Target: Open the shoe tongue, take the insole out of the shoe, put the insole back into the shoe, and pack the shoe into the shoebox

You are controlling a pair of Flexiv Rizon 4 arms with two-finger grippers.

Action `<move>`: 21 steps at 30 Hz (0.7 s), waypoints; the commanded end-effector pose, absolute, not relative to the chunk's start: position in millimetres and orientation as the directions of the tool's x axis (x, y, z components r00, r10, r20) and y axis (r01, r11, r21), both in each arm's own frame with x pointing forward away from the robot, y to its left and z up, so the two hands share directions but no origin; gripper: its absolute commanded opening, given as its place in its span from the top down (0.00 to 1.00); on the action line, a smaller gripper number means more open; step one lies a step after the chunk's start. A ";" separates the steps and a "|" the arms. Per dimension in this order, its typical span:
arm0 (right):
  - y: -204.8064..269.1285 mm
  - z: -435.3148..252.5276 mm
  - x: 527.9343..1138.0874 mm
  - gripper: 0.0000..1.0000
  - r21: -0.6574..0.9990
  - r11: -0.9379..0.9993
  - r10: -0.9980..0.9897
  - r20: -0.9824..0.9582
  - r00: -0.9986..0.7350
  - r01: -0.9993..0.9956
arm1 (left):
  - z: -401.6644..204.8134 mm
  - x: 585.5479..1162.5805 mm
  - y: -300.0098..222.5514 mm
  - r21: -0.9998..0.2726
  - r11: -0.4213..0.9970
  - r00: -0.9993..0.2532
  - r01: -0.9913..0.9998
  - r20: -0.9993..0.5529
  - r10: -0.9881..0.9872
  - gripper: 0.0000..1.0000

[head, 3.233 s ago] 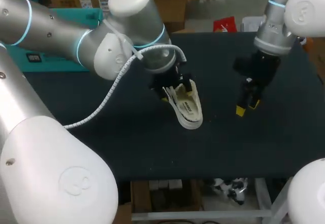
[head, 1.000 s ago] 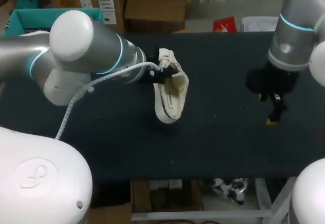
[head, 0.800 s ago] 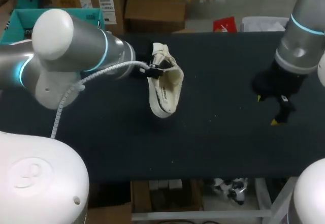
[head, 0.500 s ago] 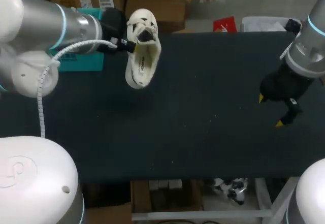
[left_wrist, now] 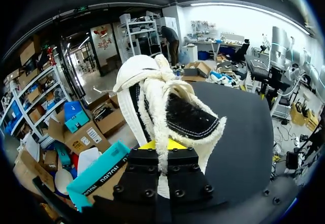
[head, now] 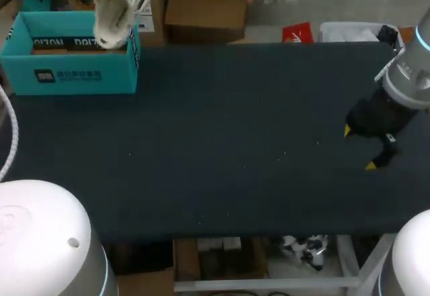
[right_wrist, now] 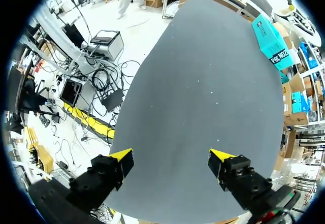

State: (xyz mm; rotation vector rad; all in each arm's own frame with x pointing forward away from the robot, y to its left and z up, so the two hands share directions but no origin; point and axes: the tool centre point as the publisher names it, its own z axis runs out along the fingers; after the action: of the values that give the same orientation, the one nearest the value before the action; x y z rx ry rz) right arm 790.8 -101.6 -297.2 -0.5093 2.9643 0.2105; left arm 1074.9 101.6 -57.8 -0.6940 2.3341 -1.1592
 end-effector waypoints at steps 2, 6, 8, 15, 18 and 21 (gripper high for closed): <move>-97.3 -294.6 794.7 0.00 0.083 0.952 -0.282 -0.129 -0.951 -0.294 | -48.7 1141.2 152.4 -0.809 0.529 -0.947 -0.256 0.100 -0.306 1.00; -88.8 -285.0 808.5 0.00 0.020 0.974 -0.223 -0.098 -0.970 -0.226 | -52.7 1172.6 174.7 -0.805 0.526 -0.944 -0.274 0.121 -0.306 1.00; -85.2 -280.8 815.2 0.00 0.000 0.980 -0.197 -0.088 -0.976 -0.198 | -60.0 1188.7 183.1 -0.798 0.531 -0.944 -0.284 0.135 -0.302 1.00; -75.6 -276.8 828.1 0.00 -0.060 0.990 -0.130 -0.038 -0.991 -0.127 | -90.3 1225.1 201.0 -0.751 0.587 -0.947 -0.302 0.169 -0.271 1.00; -73.8 -275.8 830.5 0.00 -0.077 0.990 -0.126 -0.050 -0.991 -0.122 | -109.2 1228.2 212.9 -0.722 0.620 -0.949 -0.306 0.180 -0.259 1.00; -75.5 -274.0 829.5 0.00 -0.083 0.992 -0.106 -0.065 -0.992 -0.100 | -124.5 1227.5 226.9 -0.695 0.647 -0.947 -0.314 0.182 -0.264 1.00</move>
State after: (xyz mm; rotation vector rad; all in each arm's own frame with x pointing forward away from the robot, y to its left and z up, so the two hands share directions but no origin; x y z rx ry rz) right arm 826.9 -79.4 -276.5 -0.1903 3.0175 -0.0572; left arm 1210.6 212.4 -120.6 -0.6651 2.5928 -1.0094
